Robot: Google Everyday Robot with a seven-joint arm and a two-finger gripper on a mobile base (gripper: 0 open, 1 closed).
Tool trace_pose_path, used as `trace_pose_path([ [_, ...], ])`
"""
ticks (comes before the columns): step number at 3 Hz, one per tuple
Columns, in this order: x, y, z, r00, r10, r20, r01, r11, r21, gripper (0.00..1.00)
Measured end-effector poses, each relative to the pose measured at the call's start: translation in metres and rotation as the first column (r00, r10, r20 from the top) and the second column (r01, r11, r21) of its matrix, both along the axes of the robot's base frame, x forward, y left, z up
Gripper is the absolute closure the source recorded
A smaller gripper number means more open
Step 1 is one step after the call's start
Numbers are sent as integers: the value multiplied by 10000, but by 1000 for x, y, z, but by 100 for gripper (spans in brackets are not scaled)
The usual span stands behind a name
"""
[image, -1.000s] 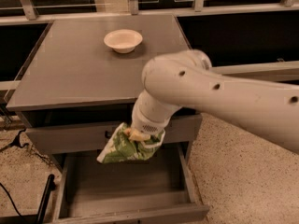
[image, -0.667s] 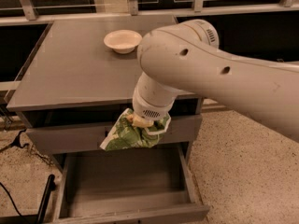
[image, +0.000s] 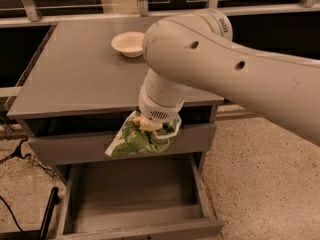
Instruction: Pick green jalapeno chip bag from middle drawer and place on counter
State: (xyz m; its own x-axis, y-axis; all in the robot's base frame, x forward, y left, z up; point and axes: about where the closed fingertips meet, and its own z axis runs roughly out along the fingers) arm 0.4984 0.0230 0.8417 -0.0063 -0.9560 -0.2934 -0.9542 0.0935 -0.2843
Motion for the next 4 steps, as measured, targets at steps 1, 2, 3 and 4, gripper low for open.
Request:
trace_pose_path([
  [1, 11, 3, 37, 9995, -159, 265, 168, 9992, -358, 100],
  [2, 35, -4, 94, 9956, -644, 686, 715, 9919, -1054, 100],
  [3, 59, -6, 117, 9901, -735, 1197, 865, 9905, -1070, 100],
  [4, 78, -12, 109, 9876, -691, 1409, 777, 9954, -567, 100],
])
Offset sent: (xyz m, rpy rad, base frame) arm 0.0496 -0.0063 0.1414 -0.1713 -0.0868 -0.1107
